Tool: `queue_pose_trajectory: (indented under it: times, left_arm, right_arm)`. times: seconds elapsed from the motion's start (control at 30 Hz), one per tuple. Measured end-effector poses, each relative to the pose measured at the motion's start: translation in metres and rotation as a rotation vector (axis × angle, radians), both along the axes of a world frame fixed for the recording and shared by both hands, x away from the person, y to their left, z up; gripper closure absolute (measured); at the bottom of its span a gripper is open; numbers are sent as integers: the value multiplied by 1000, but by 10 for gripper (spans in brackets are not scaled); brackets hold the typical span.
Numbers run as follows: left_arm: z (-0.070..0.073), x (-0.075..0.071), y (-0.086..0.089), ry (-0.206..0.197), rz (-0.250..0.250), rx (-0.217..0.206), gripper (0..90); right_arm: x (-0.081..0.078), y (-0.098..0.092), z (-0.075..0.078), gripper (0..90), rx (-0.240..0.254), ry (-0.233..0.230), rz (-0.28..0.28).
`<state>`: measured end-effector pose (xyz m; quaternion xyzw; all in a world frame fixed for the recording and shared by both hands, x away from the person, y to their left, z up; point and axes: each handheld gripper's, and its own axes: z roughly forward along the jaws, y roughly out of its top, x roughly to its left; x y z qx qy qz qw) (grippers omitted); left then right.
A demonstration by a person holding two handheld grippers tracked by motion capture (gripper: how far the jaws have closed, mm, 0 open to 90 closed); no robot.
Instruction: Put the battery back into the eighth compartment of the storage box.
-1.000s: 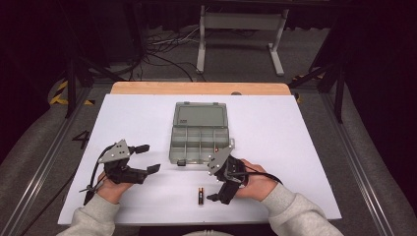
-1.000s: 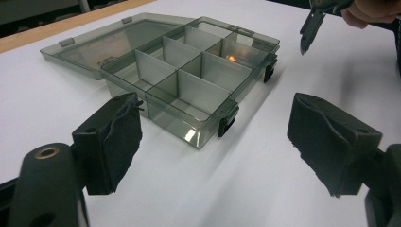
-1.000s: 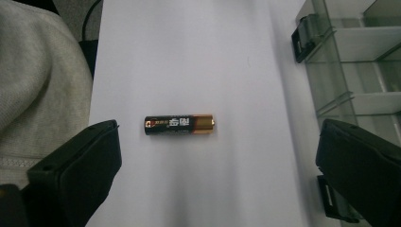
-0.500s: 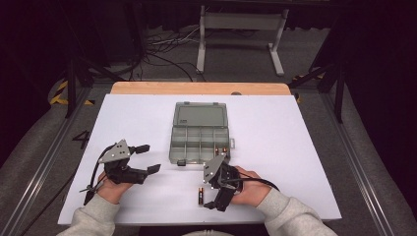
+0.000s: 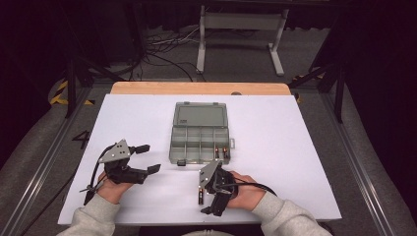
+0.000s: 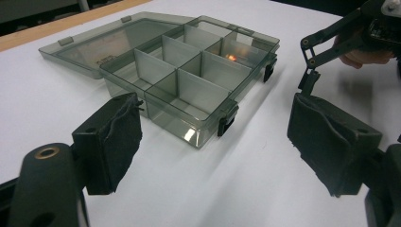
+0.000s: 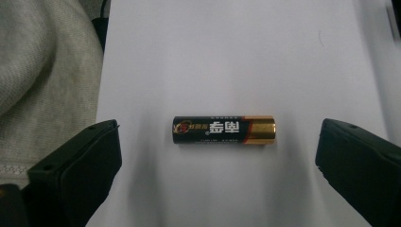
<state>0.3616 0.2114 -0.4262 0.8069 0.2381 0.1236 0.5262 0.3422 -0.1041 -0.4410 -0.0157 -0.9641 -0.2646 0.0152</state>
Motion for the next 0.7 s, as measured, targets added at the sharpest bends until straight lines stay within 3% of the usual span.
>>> queue_pose_trajectory:
  times: [0.2, 0.7]
  left_arm:
    - [0, 0, 0, -1, -1, 0, 189]
    - [0, 0, 0, -1, -1, 1, 188]
  right_arm:
    - [0, 2, -1, 83, 2, -12, 4]
    - [0, 6, -2, 346, 3, -41, 27]
